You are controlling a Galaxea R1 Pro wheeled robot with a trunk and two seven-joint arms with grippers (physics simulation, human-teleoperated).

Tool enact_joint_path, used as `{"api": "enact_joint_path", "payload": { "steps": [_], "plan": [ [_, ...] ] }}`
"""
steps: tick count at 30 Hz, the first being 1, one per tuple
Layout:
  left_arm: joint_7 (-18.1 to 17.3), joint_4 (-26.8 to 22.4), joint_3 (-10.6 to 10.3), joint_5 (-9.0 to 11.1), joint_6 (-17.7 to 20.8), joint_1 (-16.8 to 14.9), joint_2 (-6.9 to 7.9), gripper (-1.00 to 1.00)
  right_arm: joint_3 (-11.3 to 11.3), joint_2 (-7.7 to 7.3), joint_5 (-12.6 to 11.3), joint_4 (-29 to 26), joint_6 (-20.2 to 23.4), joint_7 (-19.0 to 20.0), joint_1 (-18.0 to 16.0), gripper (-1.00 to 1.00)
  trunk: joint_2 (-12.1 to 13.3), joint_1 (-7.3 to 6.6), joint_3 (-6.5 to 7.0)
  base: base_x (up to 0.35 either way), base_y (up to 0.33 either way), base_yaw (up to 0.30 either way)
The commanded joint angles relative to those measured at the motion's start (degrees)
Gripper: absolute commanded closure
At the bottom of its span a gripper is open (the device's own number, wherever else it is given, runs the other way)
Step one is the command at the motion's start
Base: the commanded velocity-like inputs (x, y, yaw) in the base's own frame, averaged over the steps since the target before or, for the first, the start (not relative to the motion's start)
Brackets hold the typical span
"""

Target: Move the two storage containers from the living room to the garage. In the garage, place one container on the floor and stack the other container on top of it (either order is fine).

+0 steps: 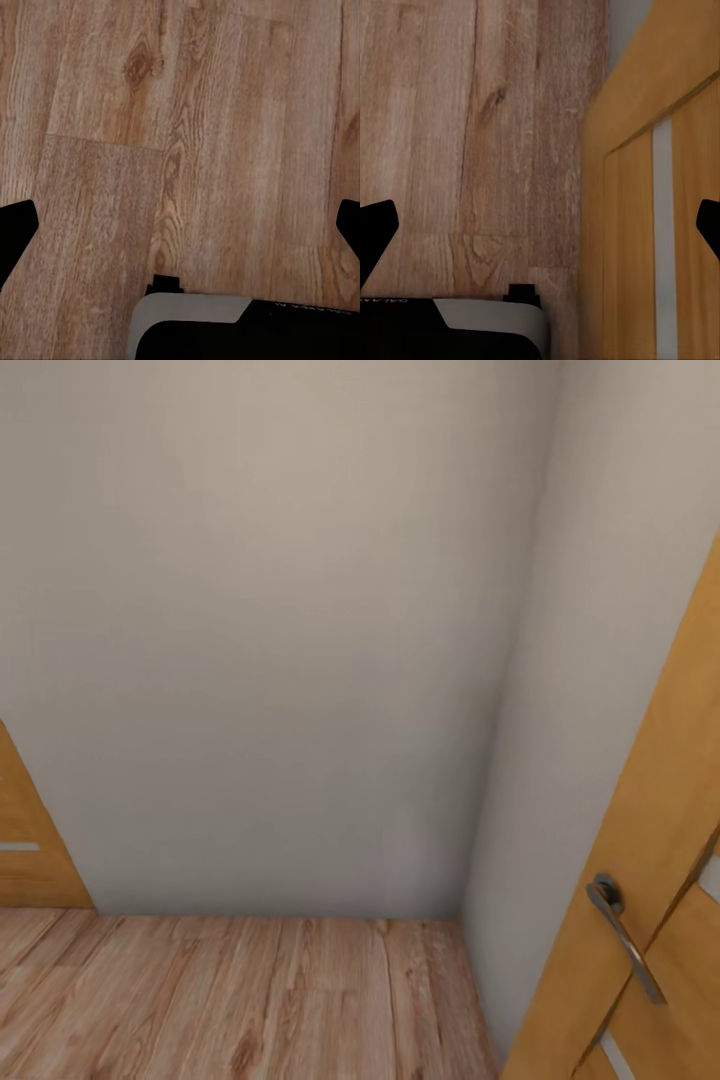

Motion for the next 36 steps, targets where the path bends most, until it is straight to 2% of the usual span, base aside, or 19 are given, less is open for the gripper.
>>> {"api": "enact_joint_path", "payload": {
  "steps": [1,12,20,36],
  "plan": [
    [-0.4,0.3,0.2,0.5,-0.3,-0.1,0.01,-1.0,0.2,0.0,0.0,0.2,-0.4,-0.1,-0.1,-1.0,0.0,0.06,-0.02,0.323,0.0,0.0],
    [-0.4,0.3,0.2,0.5,-0.3,-0.1,0.02,-1.0,0.2,0.01,0.0,0.2,-0.4,-0.1,-0.1,-1.0,0.0,0.06,-0.02,0.32,0.0,0.0],
    [-0.4,0.3,0.2,0.5,-0.3,-0.1,0.03,-1.0,0.3,0.0,0.0,0.2,-0.5,-0.1,-0.1,-1.0,0.0,0.06,-0.02,0.056,0.0,0.02],
    [-0.4,0.3,0.2,0.5,-0.3,-0.1,-0.03,-1.0,0.3,0.0,0.0,0.2,-0.5,-0.1,-0.1,-1.0,0.0,0.06,-0.02,0.001,0.0,0.28]
  ]
}}
